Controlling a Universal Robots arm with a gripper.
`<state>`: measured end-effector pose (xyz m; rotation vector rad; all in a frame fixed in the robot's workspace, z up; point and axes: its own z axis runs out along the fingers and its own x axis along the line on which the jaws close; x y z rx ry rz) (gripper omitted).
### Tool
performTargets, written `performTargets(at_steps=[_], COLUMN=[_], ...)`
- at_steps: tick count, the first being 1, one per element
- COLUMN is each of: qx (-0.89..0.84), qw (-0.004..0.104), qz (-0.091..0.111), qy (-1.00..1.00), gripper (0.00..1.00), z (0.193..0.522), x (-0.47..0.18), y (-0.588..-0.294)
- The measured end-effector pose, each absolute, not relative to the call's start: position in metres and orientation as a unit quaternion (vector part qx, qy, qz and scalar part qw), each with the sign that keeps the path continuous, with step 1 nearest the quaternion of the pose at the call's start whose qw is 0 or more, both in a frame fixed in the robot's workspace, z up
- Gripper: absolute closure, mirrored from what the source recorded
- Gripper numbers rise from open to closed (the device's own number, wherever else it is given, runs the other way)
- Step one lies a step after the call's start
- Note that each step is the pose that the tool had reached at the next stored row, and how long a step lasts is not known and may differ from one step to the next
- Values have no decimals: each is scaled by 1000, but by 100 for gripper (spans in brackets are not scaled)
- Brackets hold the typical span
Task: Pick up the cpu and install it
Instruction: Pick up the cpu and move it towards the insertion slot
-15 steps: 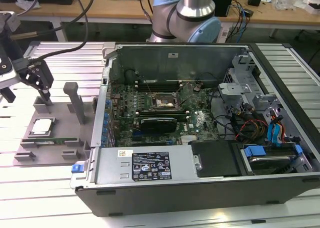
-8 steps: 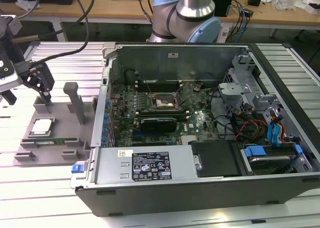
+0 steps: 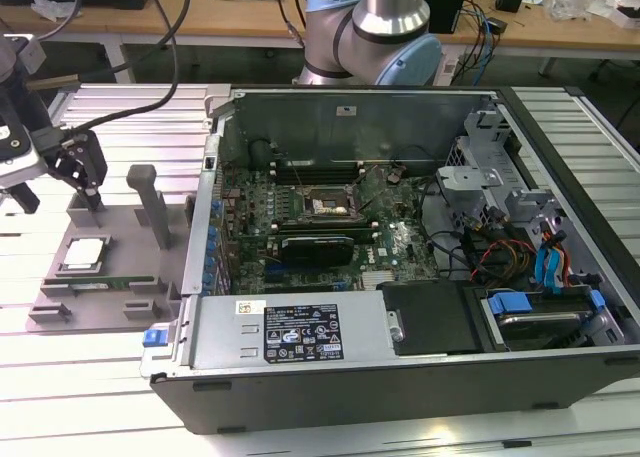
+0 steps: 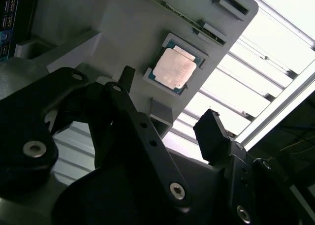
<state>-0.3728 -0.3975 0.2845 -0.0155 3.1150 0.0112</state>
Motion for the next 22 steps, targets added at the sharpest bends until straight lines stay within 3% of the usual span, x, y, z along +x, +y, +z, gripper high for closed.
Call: performTargets(at_steps=[2,3,22], qx=[-5,-5,-5], qw=[13,13,13], qz=[3,4,4], qy=[1000,1000,1000], gripper=[26,33,33], z=[284,284,273], x=[-373,-373,-373], y=[-398,-398,-398])
